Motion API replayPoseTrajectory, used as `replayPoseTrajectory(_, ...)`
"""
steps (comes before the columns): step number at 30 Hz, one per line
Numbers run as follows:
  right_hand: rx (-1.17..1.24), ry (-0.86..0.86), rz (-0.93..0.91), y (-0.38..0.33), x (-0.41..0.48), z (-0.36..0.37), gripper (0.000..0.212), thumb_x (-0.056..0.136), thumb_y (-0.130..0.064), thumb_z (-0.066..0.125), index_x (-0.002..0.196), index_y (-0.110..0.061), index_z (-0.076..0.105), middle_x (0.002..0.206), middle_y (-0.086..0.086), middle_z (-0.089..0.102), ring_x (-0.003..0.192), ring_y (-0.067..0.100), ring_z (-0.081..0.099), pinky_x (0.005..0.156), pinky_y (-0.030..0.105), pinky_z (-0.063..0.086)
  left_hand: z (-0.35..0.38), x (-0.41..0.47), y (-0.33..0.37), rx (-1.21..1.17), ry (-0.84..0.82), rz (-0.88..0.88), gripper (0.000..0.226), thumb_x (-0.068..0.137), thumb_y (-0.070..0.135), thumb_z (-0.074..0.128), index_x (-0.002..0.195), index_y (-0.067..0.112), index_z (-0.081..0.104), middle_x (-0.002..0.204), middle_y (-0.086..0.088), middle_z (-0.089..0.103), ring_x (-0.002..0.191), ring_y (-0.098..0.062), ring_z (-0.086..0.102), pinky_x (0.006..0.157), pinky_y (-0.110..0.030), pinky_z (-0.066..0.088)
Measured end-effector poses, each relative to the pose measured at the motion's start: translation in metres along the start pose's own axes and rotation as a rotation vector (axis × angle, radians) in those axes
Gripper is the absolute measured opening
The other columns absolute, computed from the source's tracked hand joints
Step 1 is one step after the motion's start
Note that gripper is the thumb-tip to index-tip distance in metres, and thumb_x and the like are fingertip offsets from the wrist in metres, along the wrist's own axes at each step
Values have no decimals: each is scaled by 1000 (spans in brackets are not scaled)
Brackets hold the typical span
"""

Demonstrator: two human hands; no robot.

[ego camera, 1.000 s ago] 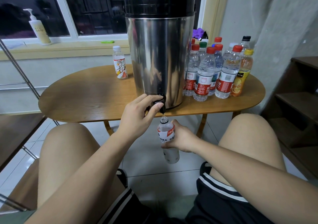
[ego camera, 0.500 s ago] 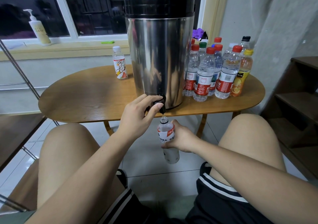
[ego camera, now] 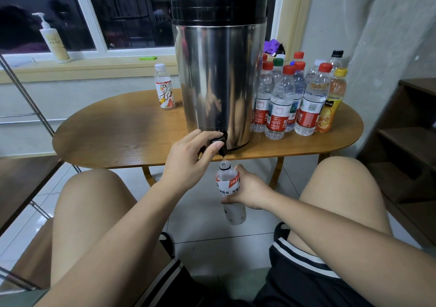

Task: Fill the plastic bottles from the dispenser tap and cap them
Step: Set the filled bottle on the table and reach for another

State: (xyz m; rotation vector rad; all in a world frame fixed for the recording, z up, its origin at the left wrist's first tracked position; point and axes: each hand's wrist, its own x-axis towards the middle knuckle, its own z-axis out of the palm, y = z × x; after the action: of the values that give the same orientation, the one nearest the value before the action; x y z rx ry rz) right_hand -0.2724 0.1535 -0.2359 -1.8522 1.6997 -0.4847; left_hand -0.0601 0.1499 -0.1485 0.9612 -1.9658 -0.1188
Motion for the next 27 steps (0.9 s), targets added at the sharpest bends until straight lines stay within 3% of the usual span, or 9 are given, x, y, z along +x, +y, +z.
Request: replayPoseTrajectory(27, 6, 1, 5, 1, 1, 1, 86, 65, -53, 101, 128, -33, 46, 119, -9, 70, 106, 16, 70, 93, 39, 61, 0, -1, 0, 8, 20, 20, 32, 110, 44, 59, 129, 25, 77, 93, 31, 54, 87, 5, 58, 74, -12, 39)
